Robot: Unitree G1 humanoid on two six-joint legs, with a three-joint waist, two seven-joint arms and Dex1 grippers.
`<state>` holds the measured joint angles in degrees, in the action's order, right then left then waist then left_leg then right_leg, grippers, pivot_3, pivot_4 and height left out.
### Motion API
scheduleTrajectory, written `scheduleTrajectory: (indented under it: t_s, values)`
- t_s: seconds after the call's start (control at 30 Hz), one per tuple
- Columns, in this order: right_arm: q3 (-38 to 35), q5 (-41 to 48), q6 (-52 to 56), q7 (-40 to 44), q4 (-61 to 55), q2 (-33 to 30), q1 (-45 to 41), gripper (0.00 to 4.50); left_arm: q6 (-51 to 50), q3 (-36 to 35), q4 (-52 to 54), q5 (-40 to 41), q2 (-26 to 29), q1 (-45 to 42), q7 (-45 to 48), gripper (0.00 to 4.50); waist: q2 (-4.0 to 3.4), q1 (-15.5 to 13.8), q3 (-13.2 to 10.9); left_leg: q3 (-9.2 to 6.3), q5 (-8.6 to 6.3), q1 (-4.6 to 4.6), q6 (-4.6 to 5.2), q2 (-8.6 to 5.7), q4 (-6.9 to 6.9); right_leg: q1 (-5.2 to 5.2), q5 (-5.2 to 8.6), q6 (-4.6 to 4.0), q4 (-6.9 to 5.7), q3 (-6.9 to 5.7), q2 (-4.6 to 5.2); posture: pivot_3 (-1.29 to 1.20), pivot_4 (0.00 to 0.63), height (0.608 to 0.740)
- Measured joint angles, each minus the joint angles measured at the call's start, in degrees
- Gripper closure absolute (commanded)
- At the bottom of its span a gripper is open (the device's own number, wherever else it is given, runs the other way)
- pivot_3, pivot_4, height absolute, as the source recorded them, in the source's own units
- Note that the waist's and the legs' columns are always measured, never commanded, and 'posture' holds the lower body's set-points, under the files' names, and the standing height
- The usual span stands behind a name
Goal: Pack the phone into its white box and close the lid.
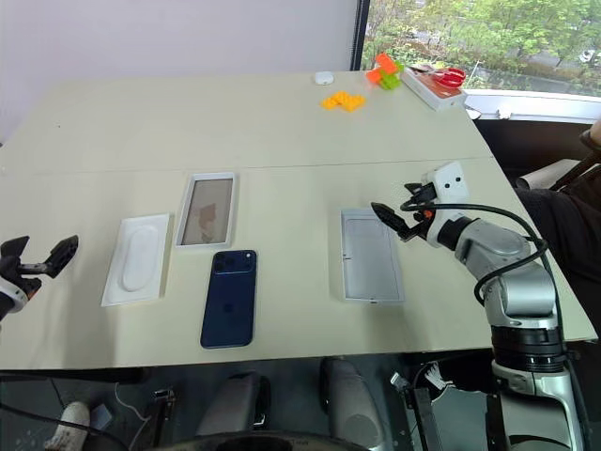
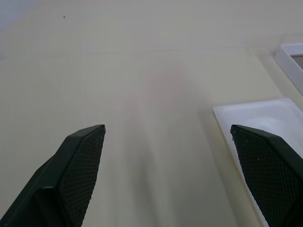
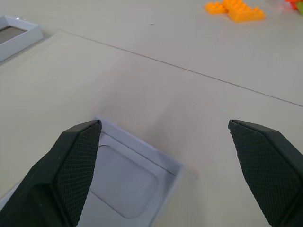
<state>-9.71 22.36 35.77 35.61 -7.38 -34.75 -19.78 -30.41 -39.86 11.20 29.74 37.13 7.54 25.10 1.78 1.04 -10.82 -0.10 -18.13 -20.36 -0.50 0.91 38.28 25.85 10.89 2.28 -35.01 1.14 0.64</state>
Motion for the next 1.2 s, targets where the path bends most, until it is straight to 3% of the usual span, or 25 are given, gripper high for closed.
scheduleTrajectory:
  t_s: [0.47, 0.9, 1.1, 1.2]
  values:
    - [1.6, 0.2, 0.0, 1.5, 0.1, -0.1, -2.9, 0.00, -2.2, 0.2, 6.4, 1.8, -3.8, 1.9, -3.0, 0.03, 0.01, 0.1, 0.0, 0.00, 0.00, 0.01, 0.00, 0.00, 0.00, 0.00, 0.00, 0.00, -0.02, 0.03, -0.01, 0.00, 0.150, 0.727]
    - [7.6, 2.2, 1.4, 7.6, -4.6, 0.1, -6.3, 0.00, -13.2, 2.9, 19.4, 10.4, -5.5, 6.5, -5.0, 0.03, 0.00, 0.2, 0.0, -0.04, 0.00, 0.02, 0.00, 0.00, -0.01, 0.06, -0.01, 0.01, -0.08, 0.03, -0.10, 0.00, 0.150, 0.727]
    - [13.9, 2.0, 1.2, 10.6, -11.4, -0.2, -4.8, 0.00, -23.0, -6.0, 15.4, 20.3, -5.4, 7.1, -9.8, 0.03, 0.03, 0.1, 0.0, -0.10, 0.00, 0.06, 0.00, 0.00, 0.00, 0.04, 0.01, 0.00, -0.11, -0.02, -0.09, 0.00, 0.150, 0.727]
    - [14.5, 2.2, 1.6, 10.2, -12.5, 0.2, -4.1, 0.00, -30.3, -8.5, 11.1, 23.6, -2.7, 5.5, -14.0, 0.03, 0.04, -0.1, 0.0, -0.14, 0.01, 0.04, -0.01, -0.05, 0.05, 0.02, 0.02, -0.02, -0.12, -0.07, -0.07, 0.00, 0.150, 0.727]
